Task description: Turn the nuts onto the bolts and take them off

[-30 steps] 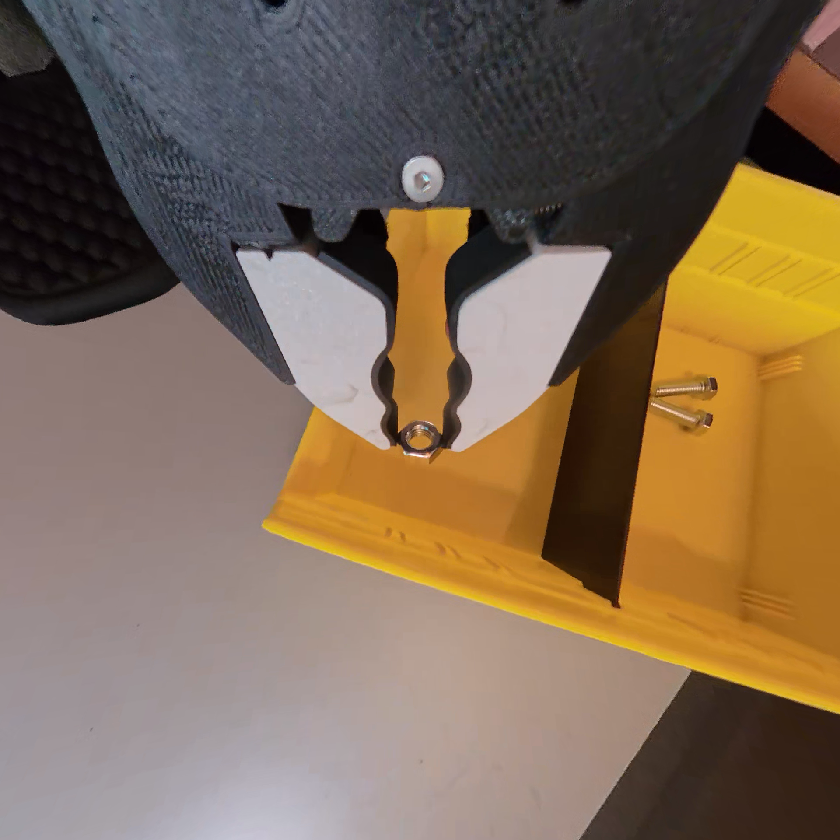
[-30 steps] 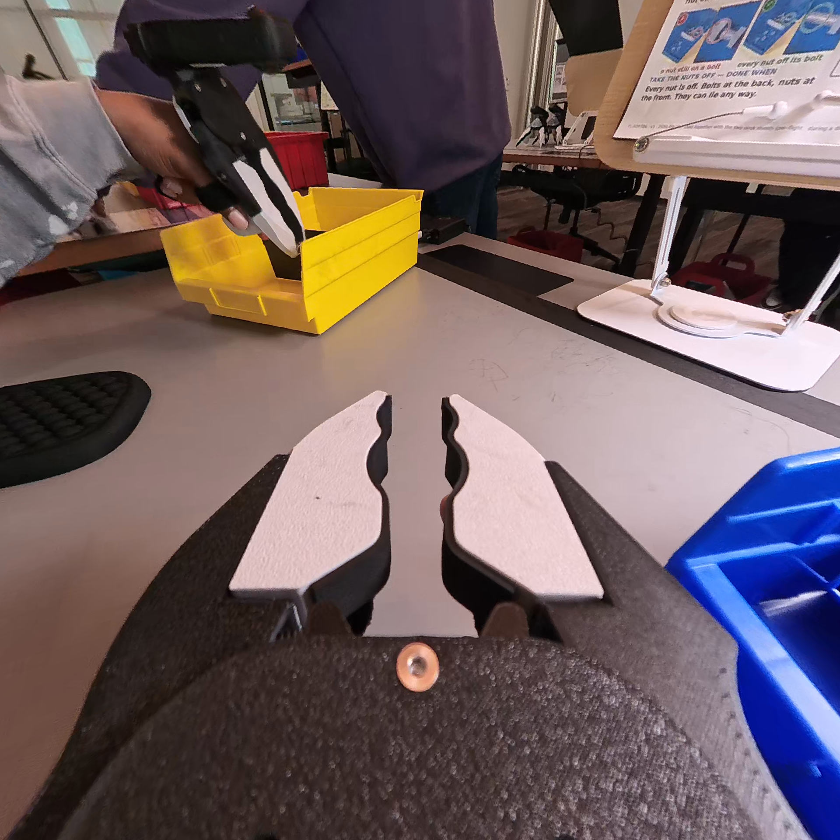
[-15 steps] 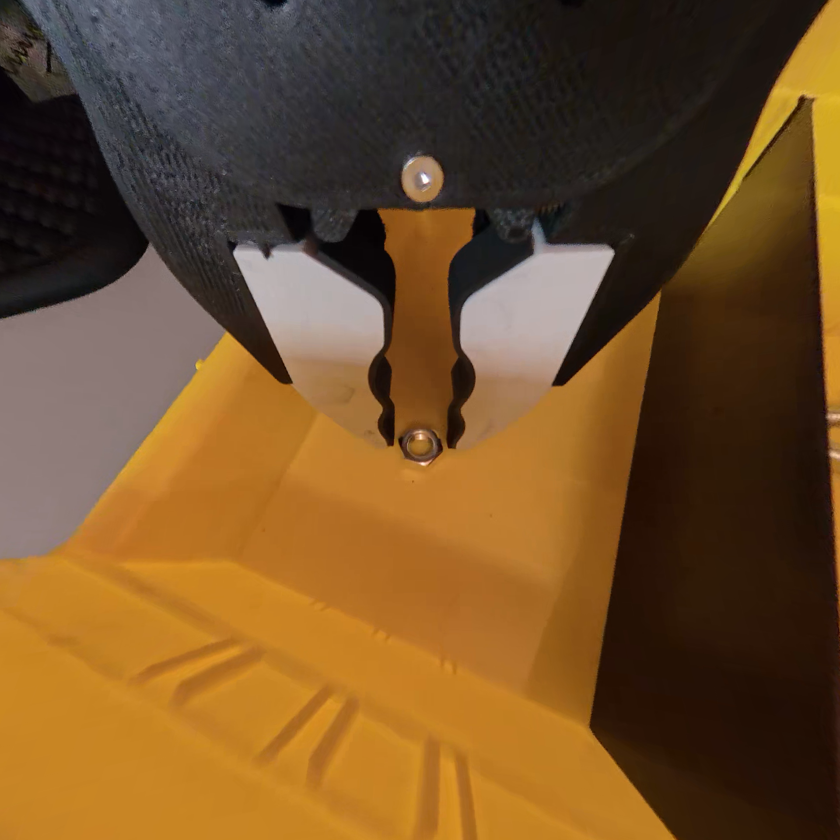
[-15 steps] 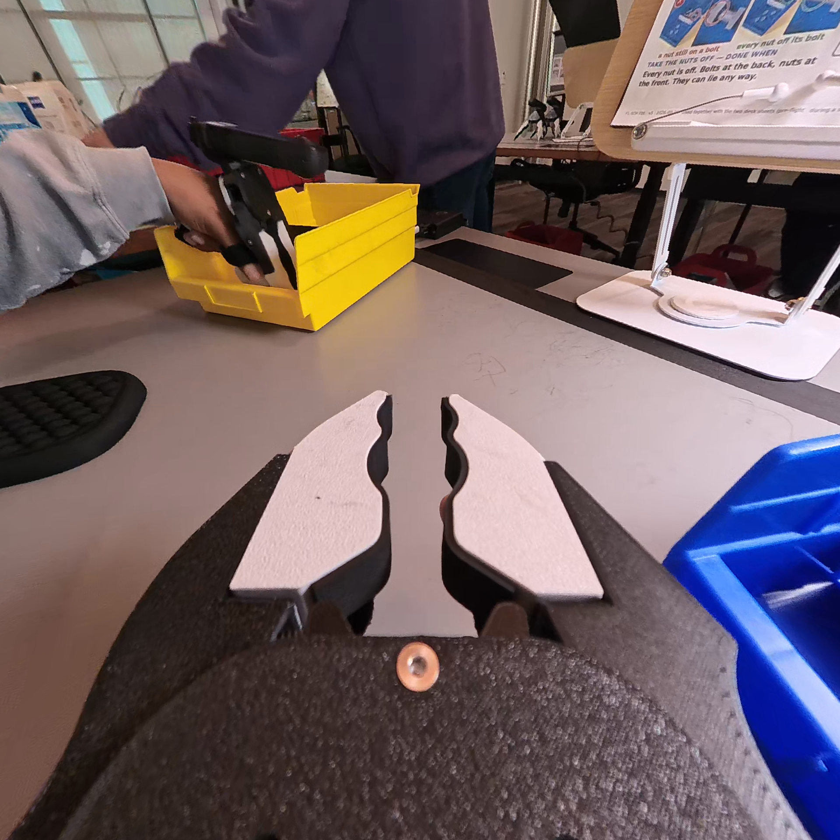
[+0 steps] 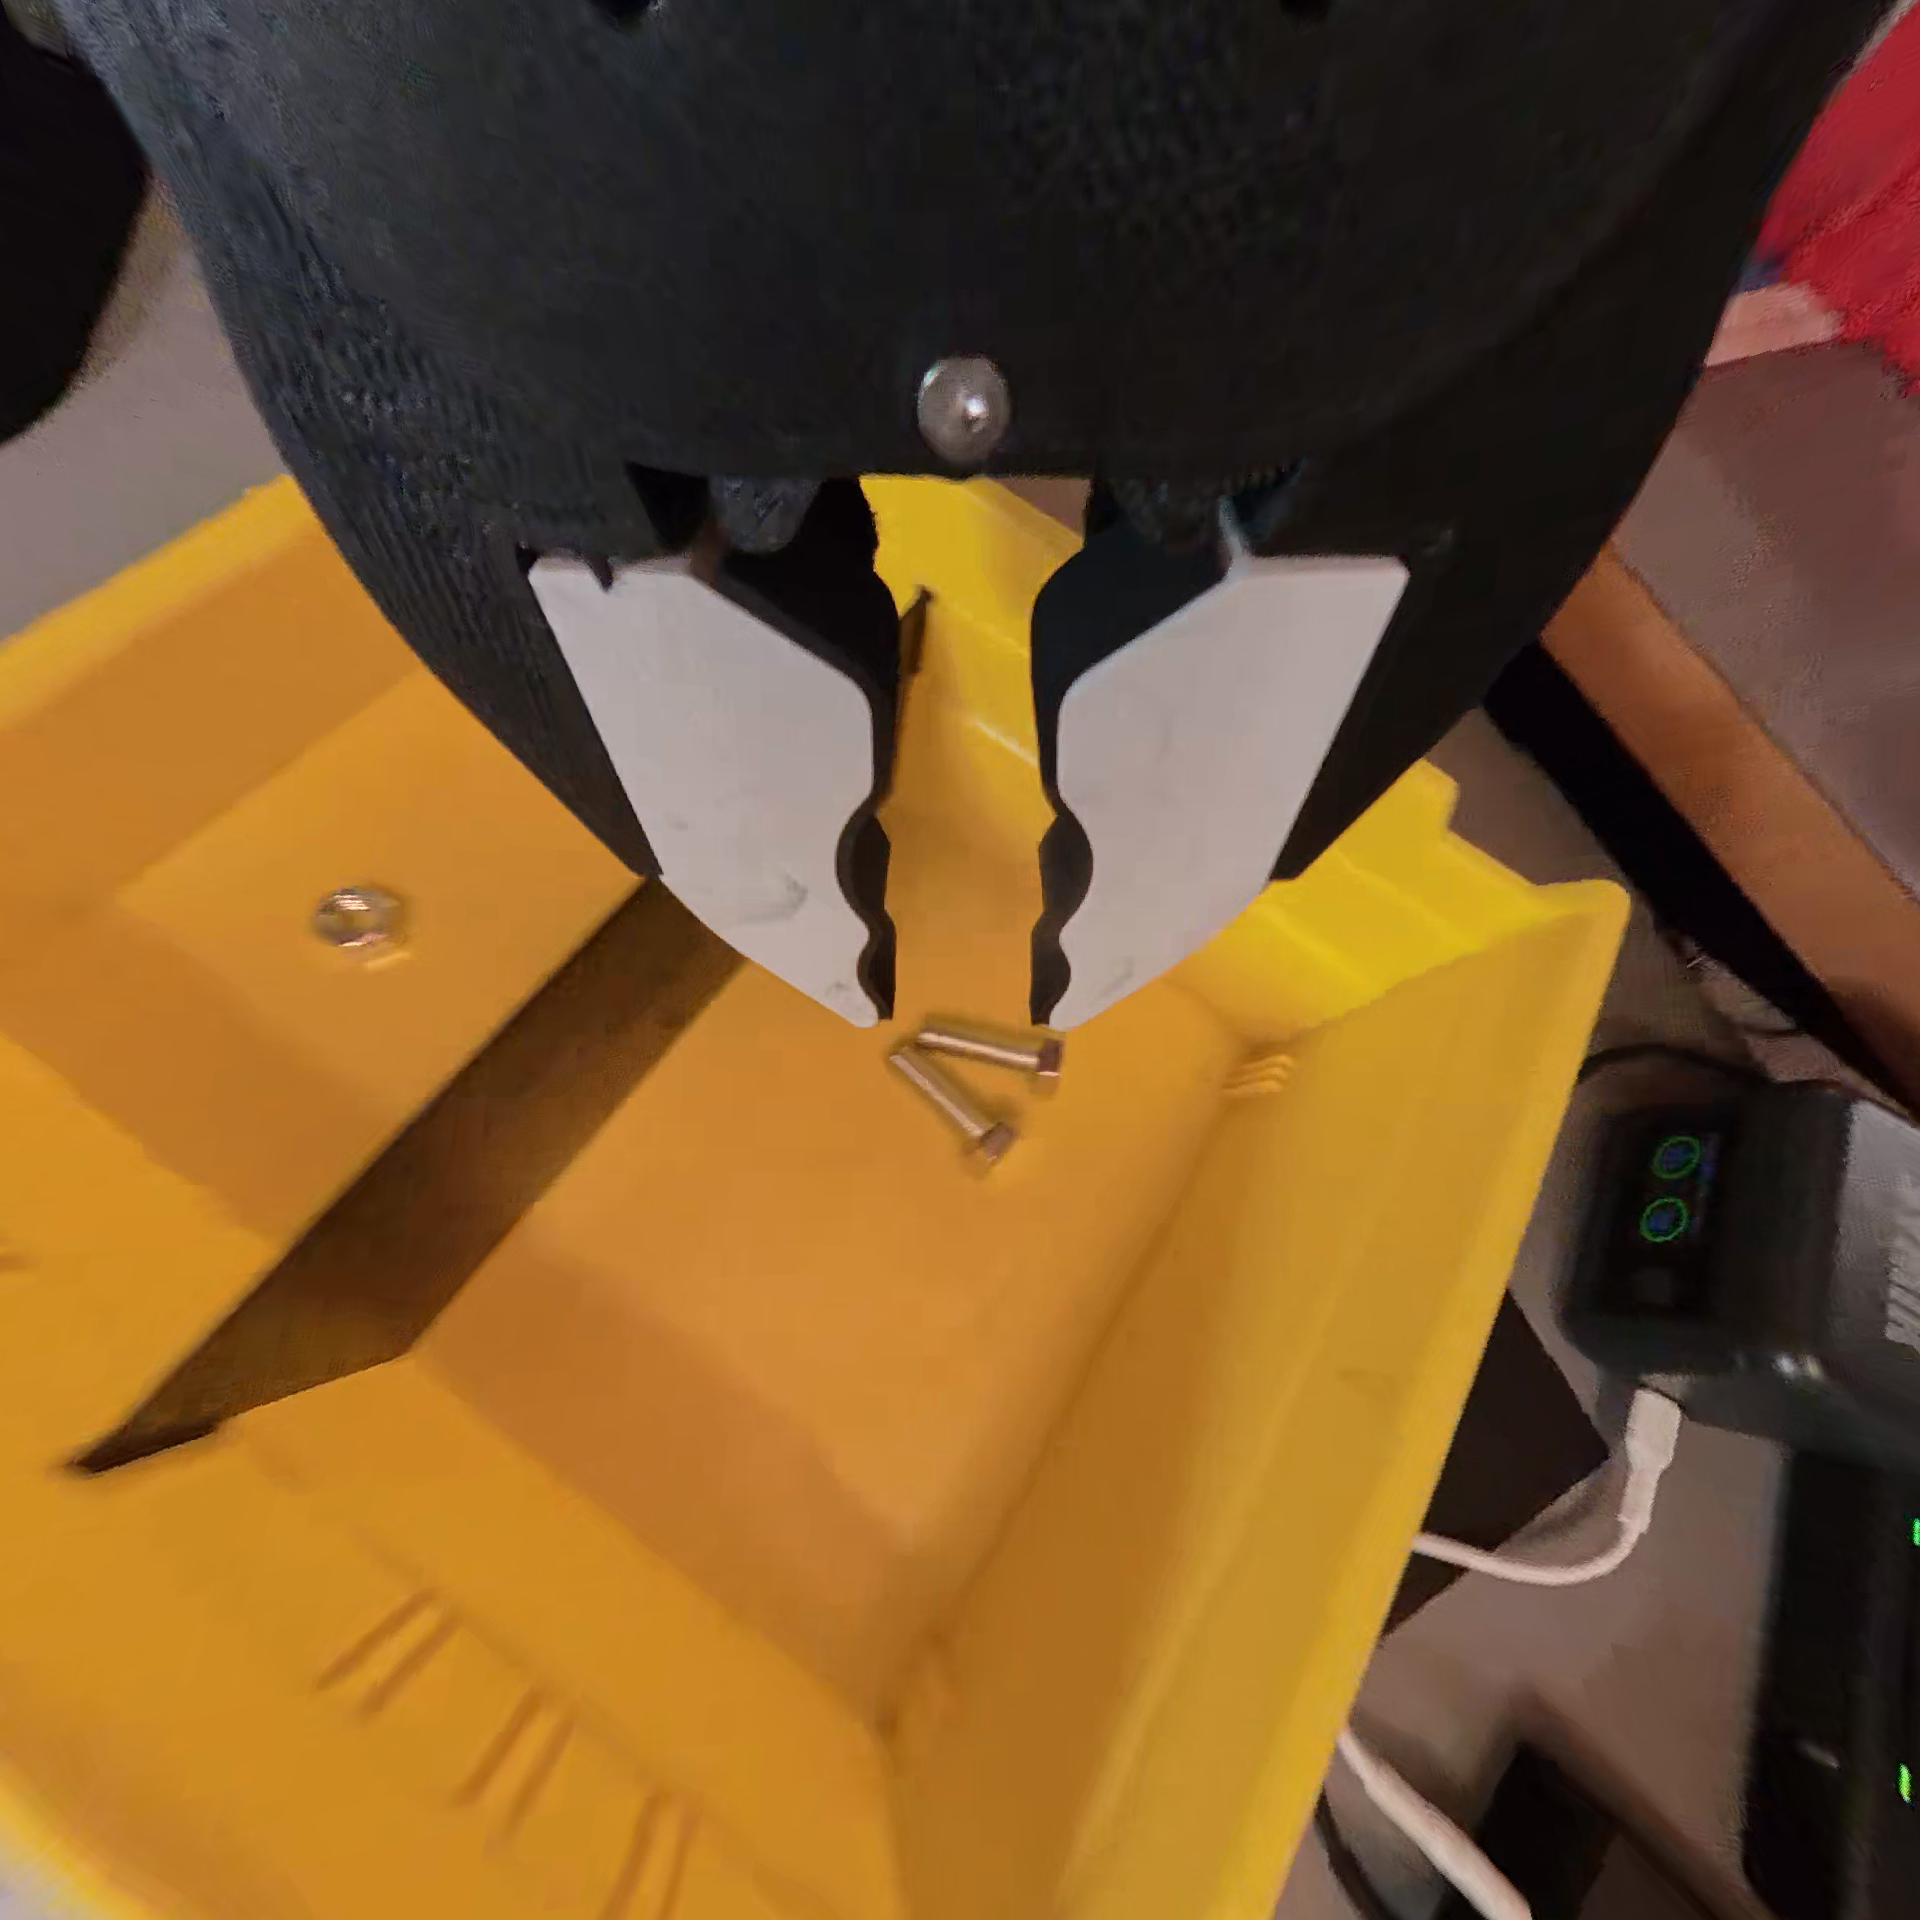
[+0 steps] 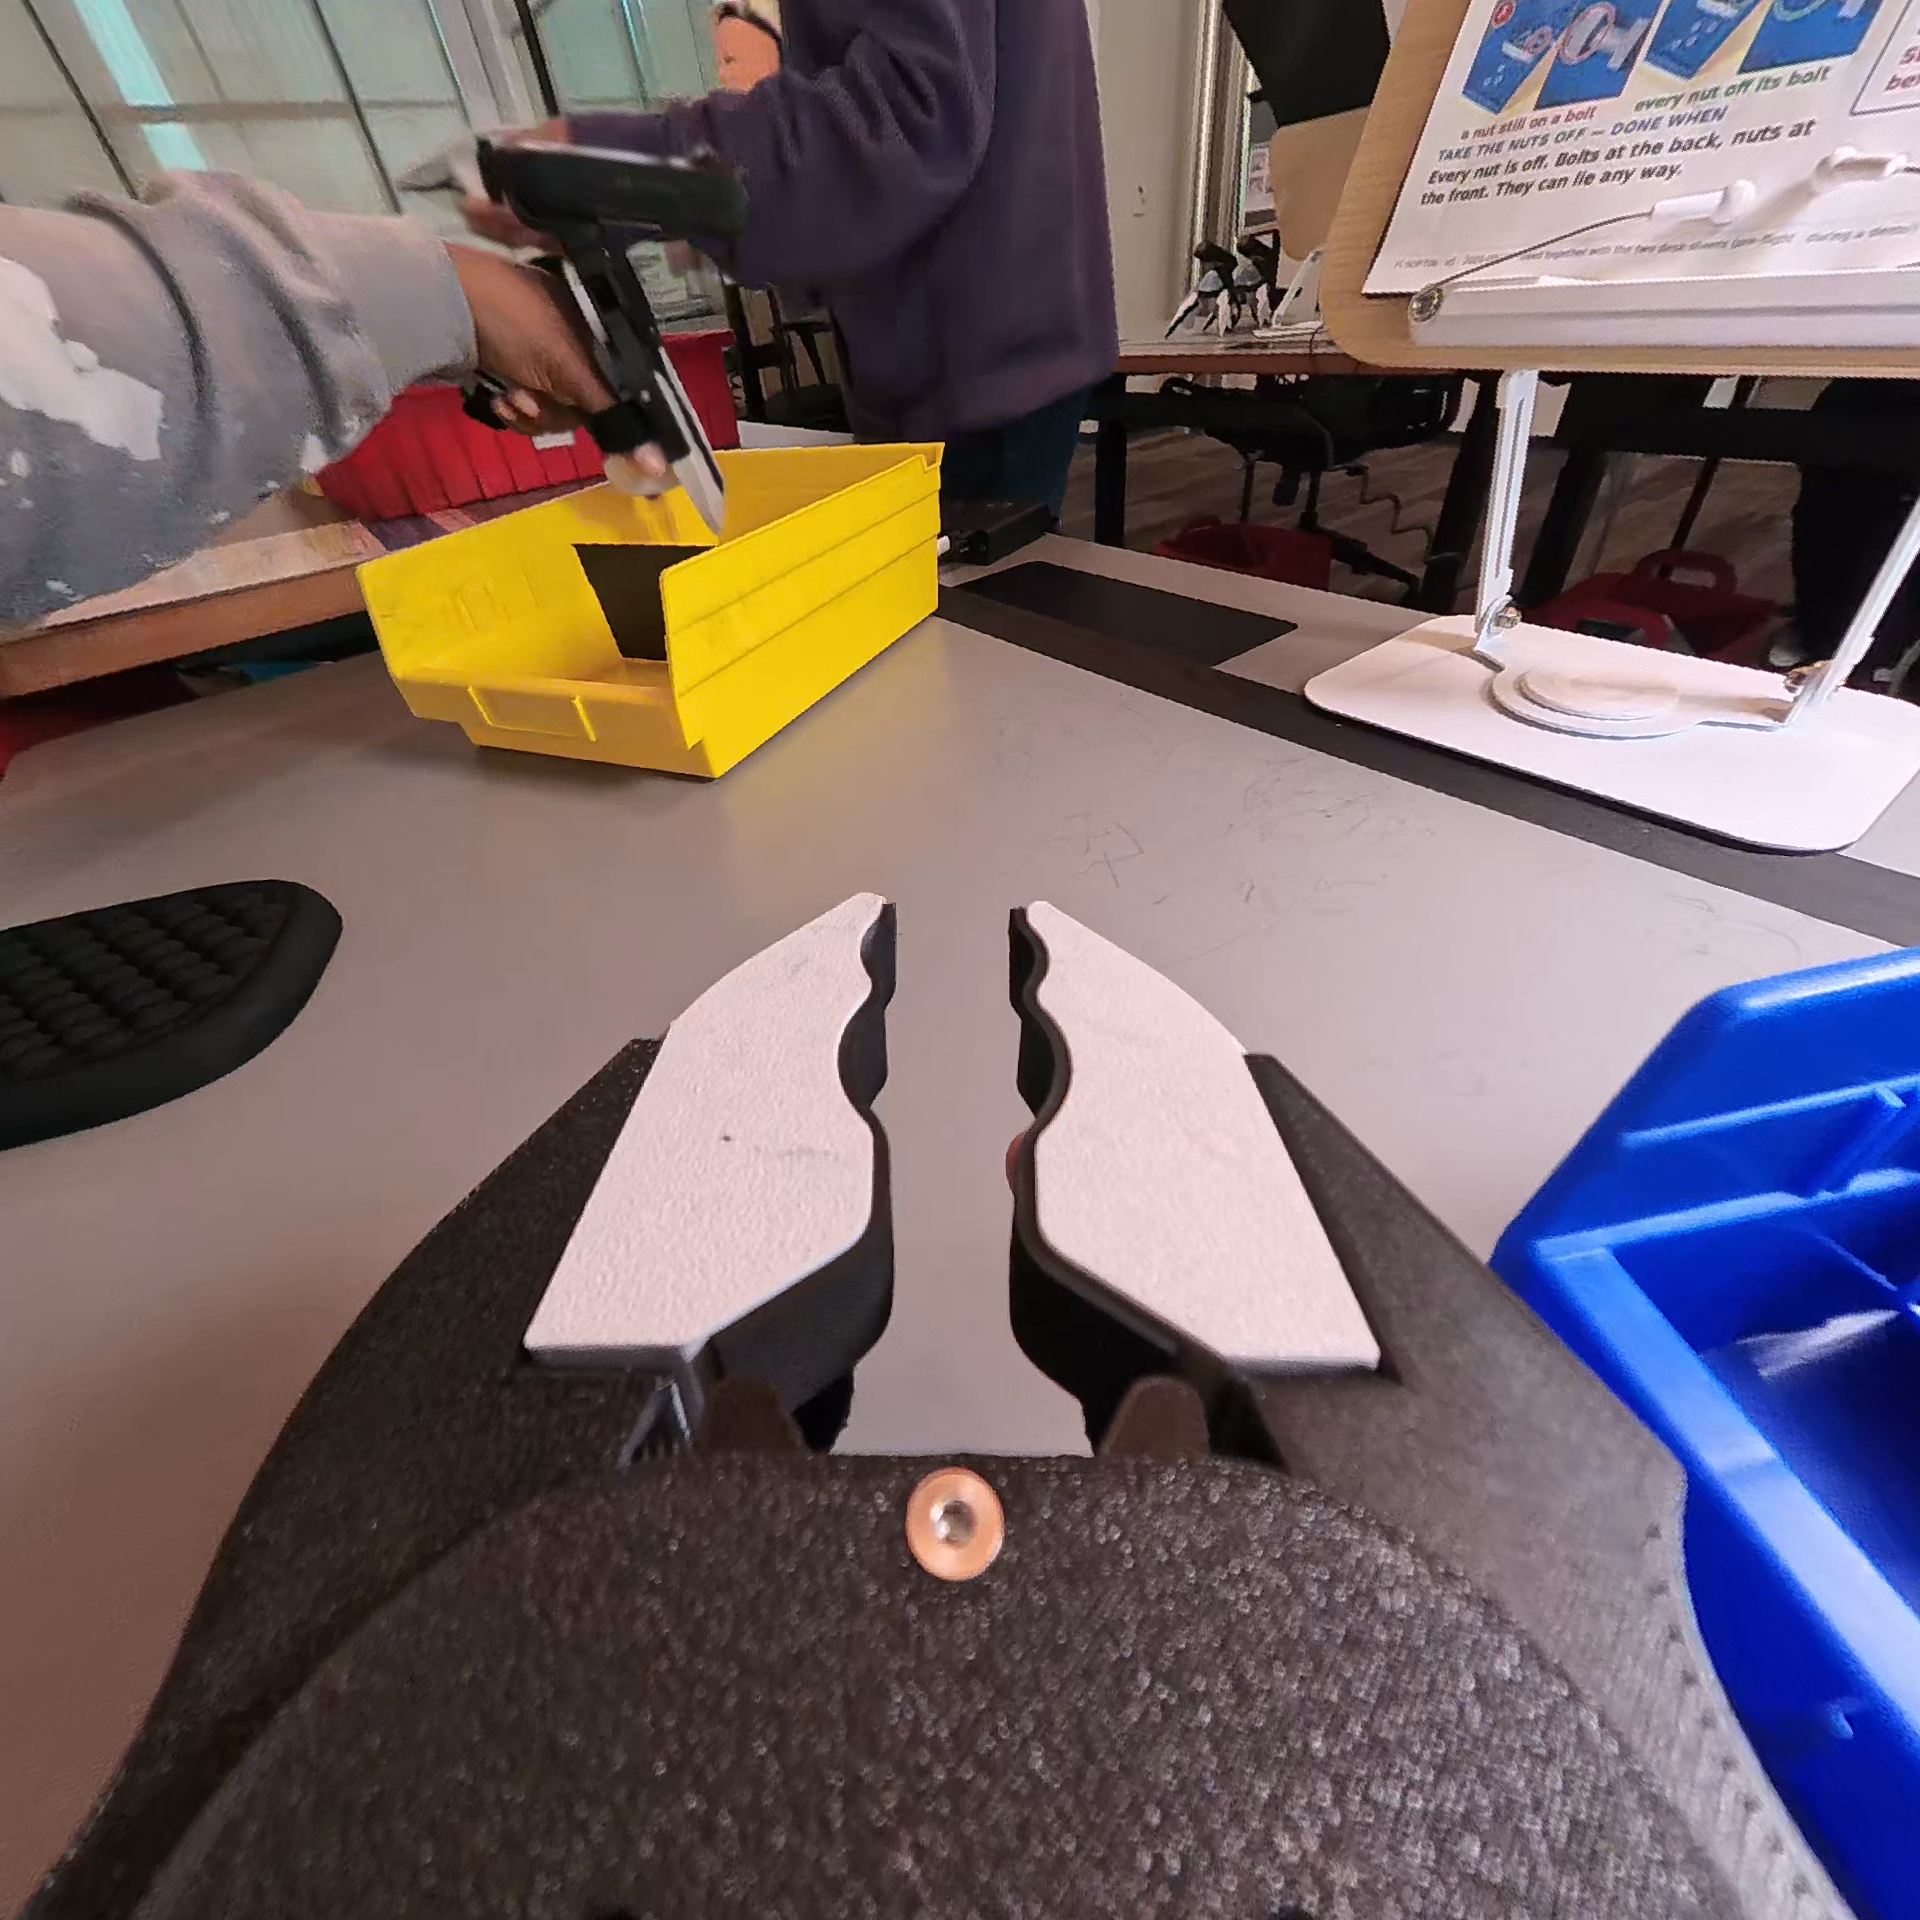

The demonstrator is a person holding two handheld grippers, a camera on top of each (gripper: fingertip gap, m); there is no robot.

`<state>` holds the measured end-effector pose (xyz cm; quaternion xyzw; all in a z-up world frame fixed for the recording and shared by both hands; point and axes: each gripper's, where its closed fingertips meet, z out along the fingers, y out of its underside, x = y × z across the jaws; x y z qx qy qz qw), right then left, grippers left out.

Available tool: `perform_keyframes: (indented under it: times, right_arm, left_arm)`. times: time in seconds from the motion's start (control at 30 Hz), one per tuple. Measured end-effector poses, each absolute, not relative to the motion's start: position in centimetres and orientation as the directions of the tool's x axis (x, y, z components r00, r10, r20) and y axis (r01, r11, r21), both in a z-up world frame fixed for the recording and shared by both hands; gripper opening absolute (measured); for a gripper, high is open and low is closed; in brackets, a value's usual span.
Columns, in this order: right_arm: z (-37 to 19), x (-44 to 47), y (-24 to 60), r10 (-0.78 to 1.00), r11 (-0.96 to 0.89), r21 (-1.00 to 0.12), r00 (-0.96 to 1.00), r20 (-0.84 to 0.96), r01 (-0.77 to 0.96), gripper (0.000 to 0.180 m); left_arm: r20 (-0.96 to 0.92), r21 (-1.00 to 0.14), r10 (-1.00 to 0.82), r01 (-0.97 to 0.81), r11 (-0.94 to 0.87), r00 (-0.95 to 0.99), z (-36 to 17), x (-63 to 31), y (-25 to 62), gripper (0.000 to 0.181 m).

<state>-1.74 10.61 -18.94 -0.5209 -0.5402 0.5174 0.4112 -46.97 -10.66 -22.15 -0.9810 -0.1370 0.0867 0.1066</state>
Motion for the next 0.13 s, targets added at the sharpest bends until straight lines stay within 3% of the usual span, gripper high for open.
perform_keyframes:
  times: [0.03,0.13]
  right_arm:
    - [-19.0,-1.7,10.7,0.988,-0.082,-0.987,-0.117,-0.098,0.138,0.02]
    - [-19.4,-1.8,11.0,0.987,-0.098,-0.984,-0.112,-0.115,0.146,0.02]
  left_arm:
    - [-0.154,-0.191,0.275,0.244,-0.951,0.949,-22.9,-47.5,-10.8,0.027]
    - [-0.15,-0.109,0.259,0.245,-0.963,0.954,-24.8,-48.3,-10.6,0.029]
